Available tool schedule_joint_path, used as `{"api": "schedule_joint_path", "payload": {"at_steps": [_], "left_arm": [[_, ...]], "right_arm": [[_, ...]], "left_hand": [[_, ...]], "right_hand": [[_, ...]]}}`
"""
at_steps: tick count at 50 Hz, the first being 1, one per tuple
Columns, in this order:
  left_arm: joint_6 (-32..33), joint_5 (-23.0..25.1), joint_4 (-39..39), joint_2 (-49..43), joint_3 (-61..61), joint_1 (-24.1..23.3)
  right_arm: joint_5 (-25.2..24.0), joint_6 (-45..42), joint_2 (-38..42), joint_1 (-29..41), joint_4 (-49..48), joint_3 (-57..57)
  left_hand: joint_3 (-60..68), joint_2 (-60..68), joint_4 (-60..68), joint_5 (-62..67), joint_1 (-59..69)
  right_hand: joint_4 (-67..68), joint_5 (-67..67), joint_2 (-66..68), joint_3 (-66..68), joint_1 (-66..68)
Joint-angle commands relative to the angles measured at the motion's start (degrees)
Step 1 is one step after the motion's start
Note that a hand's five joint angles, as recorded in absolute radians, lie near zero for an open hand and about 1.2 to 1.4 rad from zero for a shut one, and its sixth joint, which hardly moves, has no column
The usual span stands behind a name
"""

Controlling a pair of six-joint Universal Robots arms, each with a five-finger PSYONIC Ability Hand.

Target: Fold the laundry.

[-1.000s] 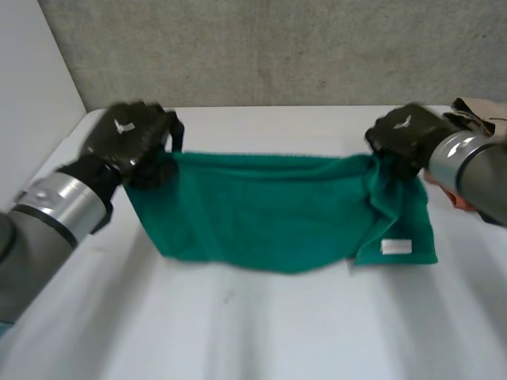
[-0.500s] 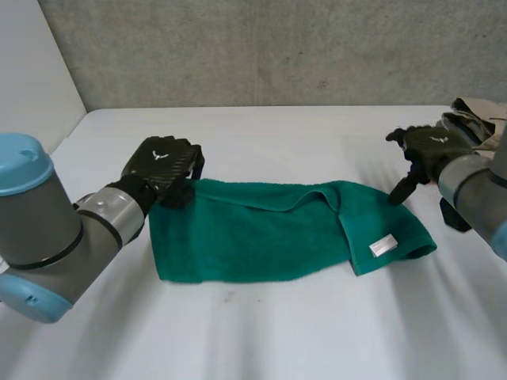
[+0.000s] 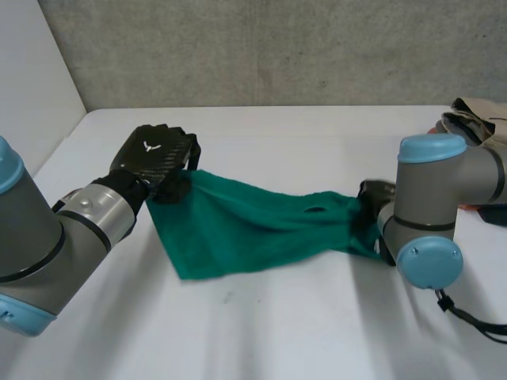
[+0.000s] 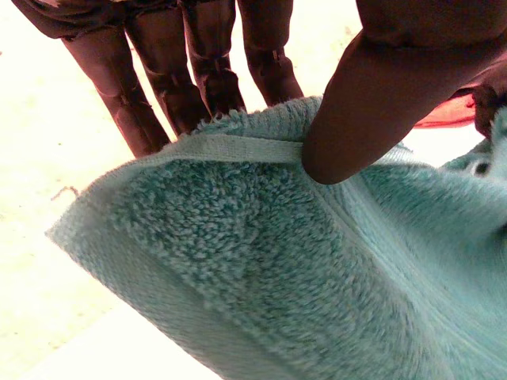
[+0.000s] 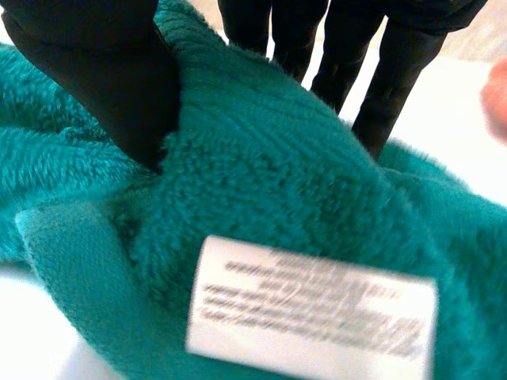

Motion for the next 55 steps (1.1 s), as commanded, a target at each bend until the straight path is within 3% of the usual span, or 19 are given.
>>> {"api": "schedule_joint_path", "payload": {"at_steps": [1,6,9,16,24,27,30,32,34,43,49,55], "left_arm": [[0.51,-0.81,-0.07,3.73,0.32,2.21],[0.77,-0.73,-0.42,8.83,1.03,8.36],[0.77,0.15,-0.69,11.82,1.73,11.79],[0.86,0.33,-3.93,12.62,3.75,14.26],[4.98,0.24,-8.25,4.36,5.60,14.35],[7.35,0.24,-8.51,0.68,5.77,13.48],[7.01,0.33,-8.16,-1.70,5.77,12.42],[5.00,0.59,-7.55,-4.42,6.21,9.35],[3.15,0.33,-6.93,-5.83,6.91,7.15],[-18.10,-0.11,-6.14,-7.95,6.04,-3.04],[-20.94,-0.11,-4.47,-9.17,3.75,-7.62],[-22.52,-4.76,-2.62,-15.68,7.26,-11.75]], "right_arm": [[-1.54,-10.27,-16.53,-2.42,-5.31,4.32],[-10.24,-26.18,-24.98,-9.27,-1.20,3.71],[-14.90,-32.78,-27.09,-12.44,8.02,-0.67],[-22.99,-34.47,-27.54,-18.07,30.70,-12.71],[-35.20,-36.22,-25.61,-20.00,36.52,-15.28],[-37.32,-36.49,-22.11,-19.74,37.13,-13.26],[-37.50,-35.79,-19.11,-19.22,36.70,-11.24],[-37.50,-35.17,-18.14,-18.86,36.35,-10.36],[-37.50,-33.60,-17.87,-17.20,35.47,-9.13],[-34.51,-24.27,-22.17,-11.13,27.38,-6.31],[-32.67,-23.04,-26.21,-7.62,26.50,-3.85],[-32.58,-18.30,-29.20,-3.93,25.45,-4.11]], "left_hand": [[11.80,11.43,11.24,13.49,14.30],[11.80,11.43,11.24,13.49,14.30],[11.80,11.43,11.24,13.49,14.30],[11.80,11.43,11.24,13.49,14.30],[11.80,11.43,11.24,13.49,14.30],[11.80,11.43,11.24,13.49,14.30],[11.80,11.43,11.24,13.49,14.30],[-34.50,-34.88,-35.07,-32.82,-32.01],[-54.72,-55.09,-55.29,-53.04,-52.23],[-51.26,-51.63,-51.82,-49.57,-48.77],[-51.42,-51.80,-51.99,-49.74,-48.93],[-50.75,-51.12,-51.32,-49.06,-48.26]], "right_hand": [[13.96,17.17,14.13,16.15,17.85],[13.96,17.17,14.13,16.15,17.85],[13.96,17.17,14.13,16.15,17.85],[13.96,17.17,14.13,16.15,17.85],[13.96,17.17,14.13,16.15,17.85],[13.96,17.17,14.13,16.15,17.85],[13.96,17.17,14.13,16.15,17.85],[13.96,17.17,14.13,16.15,17.85],[13.96,17.17,14.13,16.15,17.85],[13.96,17.17,14.13,16.15,17.85],[13.96,17.17,14.13,16.15,17.85],[13.96,17.17,14.13,16.15,17.85]]}}
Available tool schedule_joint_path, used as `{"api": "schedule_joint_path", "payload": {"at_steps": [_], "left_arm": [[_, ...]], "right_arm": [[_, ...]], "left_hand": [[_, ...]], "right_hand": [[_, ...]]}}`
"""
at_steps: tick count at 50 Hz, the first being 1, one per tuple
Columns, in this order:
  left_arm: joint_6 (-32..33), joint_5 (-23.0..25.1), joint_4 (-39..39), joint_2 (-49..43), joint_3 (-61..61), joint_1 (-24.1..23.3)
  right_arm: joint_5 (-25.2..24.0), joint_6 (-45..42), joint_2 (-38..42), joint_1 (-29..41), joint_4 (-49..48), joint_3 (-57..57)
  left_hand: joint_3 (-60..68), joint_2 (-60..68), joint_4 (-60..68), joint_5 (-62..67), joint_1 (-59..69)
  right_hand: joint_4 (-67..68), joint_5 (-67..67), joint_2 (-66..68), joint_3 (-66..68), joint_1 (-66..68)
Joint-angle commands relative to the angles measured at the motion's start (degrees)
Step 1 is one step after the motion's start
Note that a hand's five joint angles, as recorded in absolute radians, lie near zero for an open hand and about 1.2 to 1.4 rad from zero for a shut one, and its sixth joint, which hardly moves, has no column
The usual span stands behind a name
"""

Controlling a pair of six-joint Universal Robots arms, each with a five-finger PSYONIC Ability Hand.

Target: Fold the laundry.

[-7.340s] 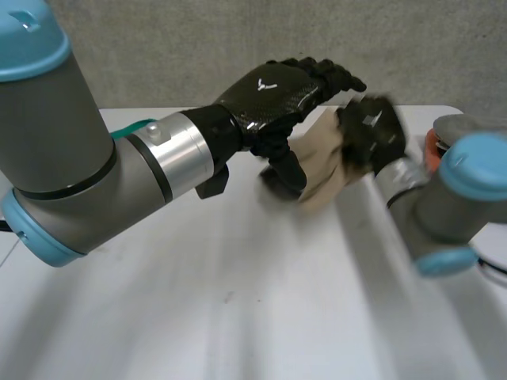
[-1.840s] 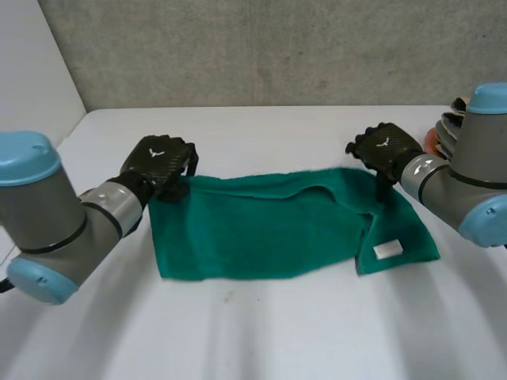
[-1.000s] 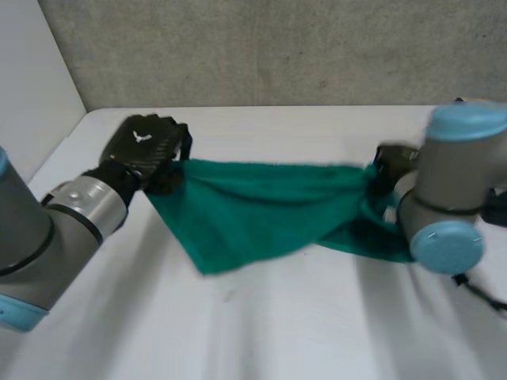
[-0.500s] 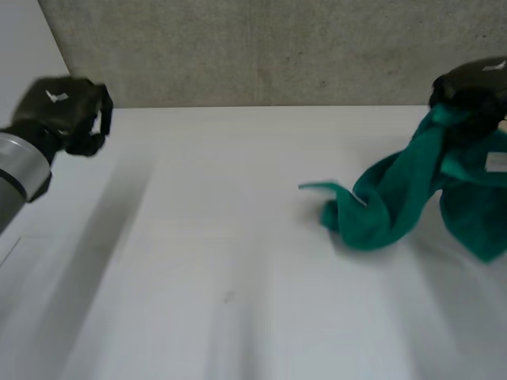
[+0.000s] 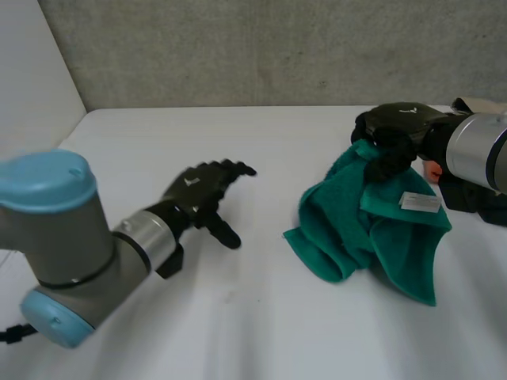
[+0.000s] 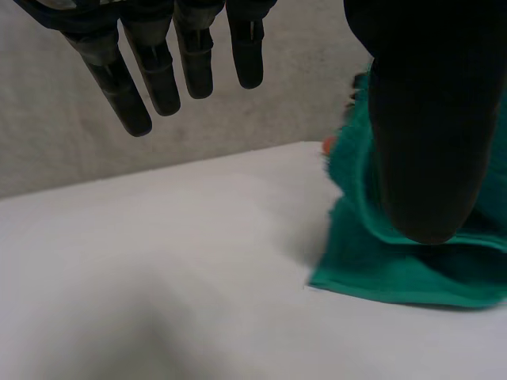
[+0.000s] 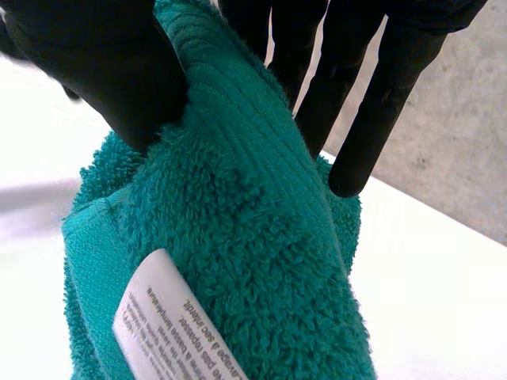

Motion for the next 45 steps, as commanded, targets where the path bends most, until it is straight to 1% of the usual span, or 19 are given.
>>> {"api": "schedule_joint_path", "payload": {"at_steps": [1,4,9,10,14,20,21,23,25,26,27,32,35,36,37,39,40,41,45], "left_arm": [[-1.21,-5.18,1.47,-6.28,3.83,-4.52],[-4.80,-7.73,0.85,-9.97,7.09,-5.31],[-14.38,-7.56,-1.43,-13.40,9.38,-5.84],[-17.26,-6.69,-2.39,-14.01,9.99,-6.10],[-22.99,-2.48,-3.54,-16.12,11.48,-7.50],[-27.83,1.05,-3.37,-17.71,13.86,-7.95],[-29.32,1.49,-3.37,-18.06,14.56,-7.86],[-30.64,1.93,-3.37,-18.33,14.92,-7.95],[-32.76,3.24,-3.28,-18.33,15.18,-8.13],[-33.11,3.77,-3.28,-18.33,15.18,-8.21],[-33.46,4.04,-3.11,-18.50,15.27,-8.21],[-32.68,2.29,-3.28,-17.89,14.92,-8.04],[-30.05,-1.57,-3.28,-14.39,13.78,-6.64],[-28.73,-2.63,-3.28,-12.55,13.17,-5.59],[-25.33,-4.12,-3.11,-8.26,11.42,-2.01],[-20.48,-4.57,-2.93,-3.59,9.13,1.96],[-17.67,-4.57,-2.76,-1.39,8.33,3.46],[-13.38,-4.49,-2.14,1.68,7.11,5.74],[-1.60,-4.40,-1.17,8.20,5.08,7.17]], "right_arm": [[0.26,5.25,-4.25,4.11,-1.27,0.01],[0.26,7.63,-7.95,4.82,-3.46,0.10],[0.43,8.07,-10.94,5.26,-4.43,1.07],[0.35,8.07,-11.11,5.52,-4.43,1.24],[0.52,7.98,-11.12,7.98,-4.52,1.77],[2.27,7.81,-11.29,9.92,-4.79,3.79],[2.71,7.81,-11.29,10.01,-4.96,4.14],[3.77,7.63,-11.55,10.18,-5.57,4.84],[4.39,7.46,-11.82,10.18,-6.19,5.46],[4.82,7.54,-12.08,10.10,-6.80,5.98],[4.92,7.54,-12.17,10.09,-7.15,6.16],[5.79,7.02,-13.22,9.22,-8.47,6.69],[5.71,5.35,-13.40,9.04,-8.56,6.87],[5.36,2.82,-13.40,8.69,-7.96,6.87],[5.36,1.14,-13.40,8.25,-7.69,6.96],[5.71,-2.98,-13.05,6.85,-6.64,7.22],[5.79,-7.79,-12.79,5.19,-4.54,7.48],[5.80,-10.27,-12.70,4.39,-3.30,7.66],[5.88,-18.73,-10.68,2.01,1.18,7.05]], "left_hand": [[0.66,0.58,1.09,1.44,1.37],[0.49,0.41,0.92,1.27,1.20],[0.32,0.24,0.75,1.10,1.03],[0.15,0.08,0.58,0.93,0.86],[-0.19,-0.26,0.24,0.59,0.52],[1.32,1.24,1.75,2.10,2.03],[9.49,9.41,9.92,10.27,10.20],[16.43,16.35,16.86,17.21,17.14],[29.36,29.28,29.79,30.14,30.07],[42.08,42.00,42.51,42.86,42.79],[63.00,62.92,63.43,63.78,63.71],[63.21,63.13,63.64,63.99,63.92],[63.21,63.13,63.64,63.99,63.92],[63.21,63.13,63.64,63.99,63.92],[63.21,63.13,63.64,63.99,63.92],[63.21,63.13,63.64,63.99,63.92],[63.21,63.13,63.64,63.99,63.92],[63.21,63.13,63.64,63.99,63.92],[63.21,63.13,63.64,63.99,63.92]], "right_hand": [[11.41,13.83,14.05,12.47,17.85],[11.41,13.83,14.05,12.47,17.85],[11.41,13.83,14.05,12.47,17.85],[11.41,13.83,14.05,12.47,17.85],[11.41,13.83,14.05,12.47,17.85],[11.41,13.83,14.05,12.47,17.85],[11.41,13.83,14.05,12.47,17.85],[11.41,13.83,14.05,12.47,17.85],[11.41,13.83,14.05,12.47,17.85],[11.41,13.83,14.05,12.47,17.85],[11.41,13.83,14.05,12.47,17.85],[11.41,13.83,14.05,12.47,17.85],[11.41,13.83,14.05,12.47,17.85],[11.41,13.83,14.05,12.47,17.85],[11.41,13.83,14.05,12.47,17.85],[11.41,13.83,14.05,12.47,17.85],[11.41,13.83,14.05,12.47,17.85],[11.41,13.83,14.05,12.47,17.85],[11.41,13.83,14.05,12.47,17.85]]}}
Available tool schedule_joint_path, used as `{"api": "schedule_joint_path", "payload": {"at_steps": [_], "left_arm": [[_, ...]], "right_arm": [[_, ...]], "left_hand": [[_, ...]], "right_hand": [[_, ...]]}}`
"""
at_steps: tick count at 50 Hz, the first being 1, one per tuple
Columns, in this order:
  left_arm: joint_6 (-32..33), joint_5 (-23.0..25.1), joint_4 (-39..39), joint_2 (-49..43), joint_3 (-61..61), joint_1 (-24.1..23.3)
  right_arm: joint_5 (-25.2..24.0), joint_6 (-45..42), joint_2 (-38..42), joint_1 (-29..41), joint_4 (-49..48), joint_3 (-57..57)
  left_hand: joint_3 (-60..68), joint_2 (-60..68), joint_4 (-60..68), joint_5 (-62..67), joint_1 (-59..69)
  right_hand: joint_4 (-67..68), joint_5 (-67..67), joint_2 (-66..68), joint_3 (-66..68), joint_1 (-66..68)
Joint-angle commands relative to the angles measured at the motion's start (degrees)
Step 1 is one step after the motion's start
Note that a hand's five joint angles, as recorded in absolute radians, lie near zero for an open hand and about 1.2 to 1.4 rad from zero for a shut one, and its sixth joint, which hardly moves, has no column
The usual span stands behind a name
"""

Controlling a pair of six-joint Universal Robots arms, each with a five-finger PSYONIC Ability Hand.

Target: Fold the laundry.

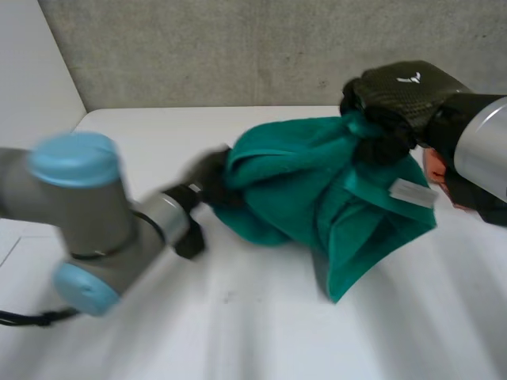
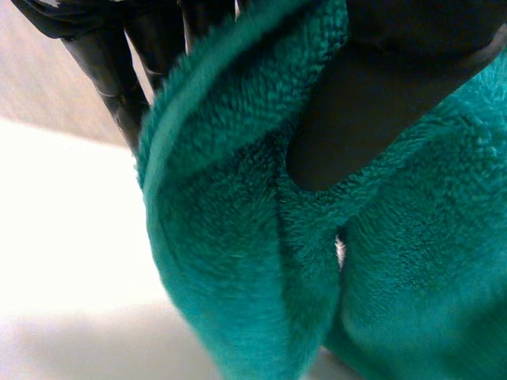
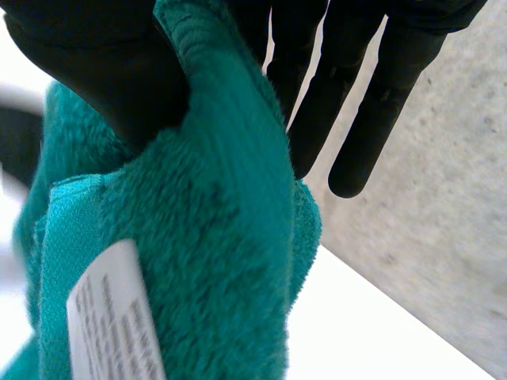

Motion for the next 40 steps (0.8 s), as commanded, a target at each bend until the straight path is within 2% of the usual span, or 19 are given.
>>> {"api": "schedule_joint_path", "payload": {"at_steps": [1,4,9,14,17,19,21,27,33,36,40], "left_arm": [[20.92,-0.84,1.54,13.85,-5.00,6.91],[27.06,-0.93,1.19,14.82,-5.70,7.09],[33.49,-1.19,0.14,12.37,-7.63,6.92],[41.40,-1.80,-0.57,5.87,-7.99,7.00],[46.15,-1.89,-0.48,2.08,-6.58,7.09],[47.82,-1.80,-0.39,-0.02,-5.01,6.74],[48.27,-1.80,-0.39,-1.17,-3.77,6.74],[48.10,-1.80,-0.13,-4.42,1.67,6.65],[48.36,-1.80,-0.04,-6.54,9.05,6.65],[48.36,-1.80,1.62,-6.98,14.50,6.91],[47.83,-2.33,7.59,-7.33,21.01,6.57]], "right_arm": [[0.15,-15.61,3.17,-4.53,7.53,-0.53],[0.15,-15.62,6.25,-5.24,8.15,-1.67],[-0.55,-15.71,10.99,-5.41,8.15,-1.94],[-0.03,-15.97,18.88,-5.33,7.36,-2.55],[0.06,-15.89,22.94,-5.24,6.74,-3.43],[1.02,-15.80,27.07,-4.98,6.39,-5.62],[2.17,-15.88,29.62,-4.54,6.48,-7.38],[9.37,-15.71,34.82,-4.45,4.99,-15.46],[10.70,-15.62,35.00,-4.36,-1.25,-22.14],[11.22,-15.71,35.00,-4.45,-6.43,-24.96],[13.58,-14.84,34.56,-4.45,-19.84,-28.82]], "left_hand": [[11.97,11.67,11.50,13.48,14.08],[11.97,11.67,11.50,13.48,14.08],[11.97,11.67,11.50,13.48,14.08],[11.97,11.67,11.50,13.48,14.08],[11.97,11.67,11.50,13.48,14.08],[11.97,11.67,11.50,13.48,14.08],[11.97,11.67,11.50,13.48,14.08],[11.97,11.67,11.50,13.48,14.08],[11.97,11.67,11.50,13.48,14.08],[11.97,11.67,11.50,13.48,14.08],[11.97,11.67,11.50,13.48,14.08]], "right_hand": [[11.40,13.83,14.05,12.47,17.85],[11.40,13.83,14.05,12.47,17.85],[11.40,13.83,14.05,12.47,17.85],[-34.84,-32.42,-32.19,-33.77,-28.40],[-28.27,-25.85,-25.62,-27.20,-21.83],[-4.96,-2.53,-2.31,-3.89,1.49],[11.06,13.48,13.71,12.13,17.51],[11.40,13.83,14.05,12.47,17.85],[11.40,13.83,14.05,12.47,17.85],[11.40,13.83,14.05,12.47,17.85],[11.40,13.83,14.05,12.47,17.85]]}}
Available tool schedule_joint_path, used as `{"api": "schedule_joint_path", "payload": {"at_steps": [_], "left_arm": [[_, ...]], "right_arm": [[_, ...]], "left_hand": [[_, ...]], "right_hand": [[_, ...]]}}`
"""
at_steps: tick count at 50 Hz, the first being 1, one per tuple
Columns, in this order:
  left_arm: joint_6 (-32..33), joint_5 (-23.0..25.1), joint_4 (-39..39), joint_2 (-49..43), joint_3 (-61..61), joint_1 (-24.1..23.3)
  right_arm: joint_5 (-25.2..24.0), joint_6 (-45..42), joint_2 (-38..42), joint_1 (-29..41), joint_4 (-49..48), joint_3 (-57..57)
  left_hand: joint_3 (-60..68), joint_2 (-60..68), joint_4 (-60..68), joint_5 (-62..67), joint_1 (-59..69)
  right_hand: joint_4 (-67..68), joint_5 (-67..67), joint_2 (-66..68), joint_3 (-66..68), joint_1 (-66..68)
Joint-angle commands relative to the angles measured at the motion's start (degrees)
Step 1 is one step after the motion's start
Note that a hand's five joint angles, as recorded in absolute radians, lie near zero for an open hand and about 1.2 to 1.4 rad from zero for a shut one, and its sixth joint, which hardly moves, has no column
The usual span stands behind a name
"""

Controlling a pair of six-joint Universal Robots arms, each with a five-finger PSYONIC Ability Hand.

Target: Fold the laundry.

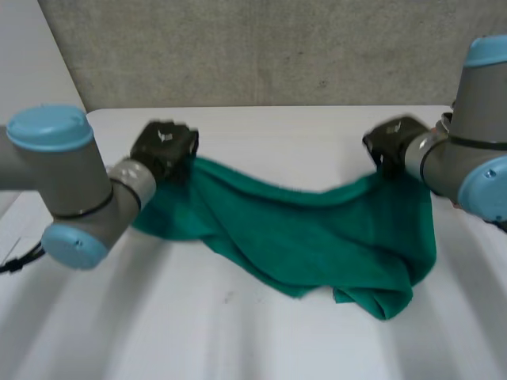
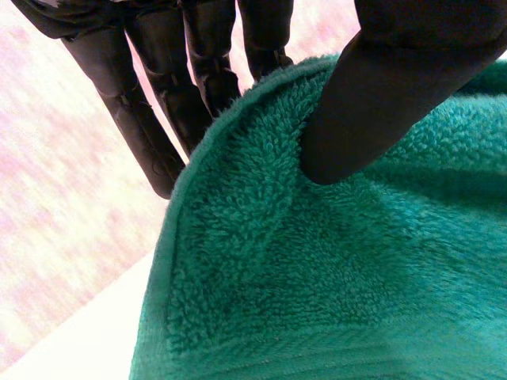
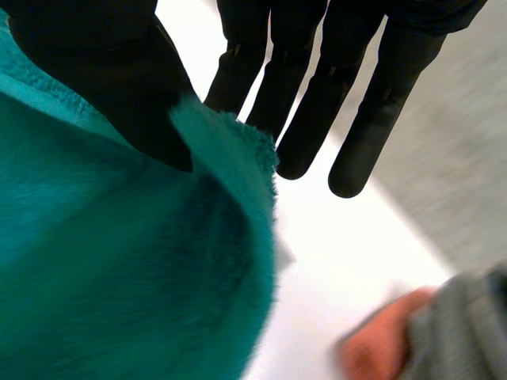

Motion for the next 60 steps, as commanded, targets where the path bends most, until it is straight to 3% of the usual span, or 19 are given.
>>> {"api": "schedule_joint_path", "payload": {"at_steps": [1,4,8,11,13,20,28,36,40,44,51,60], "left_arm": [[-0.54,-0.75,10.41,-0.26,11.19,-0.19],[-0.71,-1.01,16.75,0.45,11.82,-0.36],[-1.15,-1.27,27.48,5.18,11.30,-0.63],[-2.29,-0.84,32.06,8.09,9.72,-0.72],[-2.38,-0.75,31.81,8.62,7.87,-0.72],[-1.77,-0.92,26.19,9.24,-4.25,-0.10],[1.39,-0.48,23.89,7.92,-20.42,-0.19],[9.91,-0.57,22.93,2.56,-29.31,-0.19],[11.77,-0.57,18.82,6.23,-31.15,0.07],[11.59,0.04,13.46,11.77,-31.77,1.39],[9.66,5.48,8.69,17.41,-31.95,8.50],[9.57,22.43,8.60,16.89,-30.20,22.29]], "right_arm": [[3.04,1.15,-1.08,-0.09,-19.00,-5.73],[4.97,3.25,-2.48,-0.17,-30.66,-4.95],[3.93,6.67,-8.35,-0.52,-42.36,-1.35],[2.35,8.44,-12.85,-0.35,-45.56,0.15],[-0.11,9.14,-16.01,-0.70,-43.39,1.55],[-1.70,10.29,-16.03,-0.97,-31.96,11.02],[-3.37,9.50,-15.41,-1.75,-28.26,27.72],[-4.69,4.33,-10.84,-4.13,-27.73,39.07],[-4.78,1.69,-11.01,-5.53,-27.81,41.11],[-5.04,1.15,-11.02,-7.03,-27.81,41.46],[-5.31,1.59,-11.19,-9.58,-27.81,41.20],[-5.22,1.24,-11.02,-9.93,-27.81,41.02]], "left_hand": [[11.67,11.47,11.24,13.10,14.08],[11.67,11.47,11.24,13.10,14.08],[11.67,11.47,11.24,13.10,14.08],[11.67,11.47,11.24,13.10,14.08],[11.67,11.47,11.24,13.10,14.08],[11.67,11.47,11.24,13.10,14.08],[11.67,11.47,11.24,13.10,14.08],[11.67,11.47,11.24,13.10,14.08],[-38.15,-38.34,-38.58,-36.71,-35.73],[-45.63,-45.83,-46.06,-44.20,-43.22],[-48.20,-48.39,-48.63,-46.76,-45.78],[-40.30,-40.50,-40.73,-38.87,-37.88]], "right_hand": [[11.41,13.33,12.56,12.14,15.53],[11.41,13.33,12.56,12.14,15.53],[11.41,13.33,12.56,12.14,15.53],[11.41,13.33,12.56,12.14,15.53],[11.41,13.33,12.56,12.14,15.53],[11.41,13.33,12.56,12.14,15.53],[11.41,13.33,12.56,12.14,15.53],[11.41,13.33,12.56,12.14,15.53],[11.41,13.33,12.56,12.14,15.53],[11.41,13.33,12.56,12.14,15.53],[11.41,13.33,12.56,12.14,15.53],[11.41,13.33,12.56,12.14,15.53]]}}
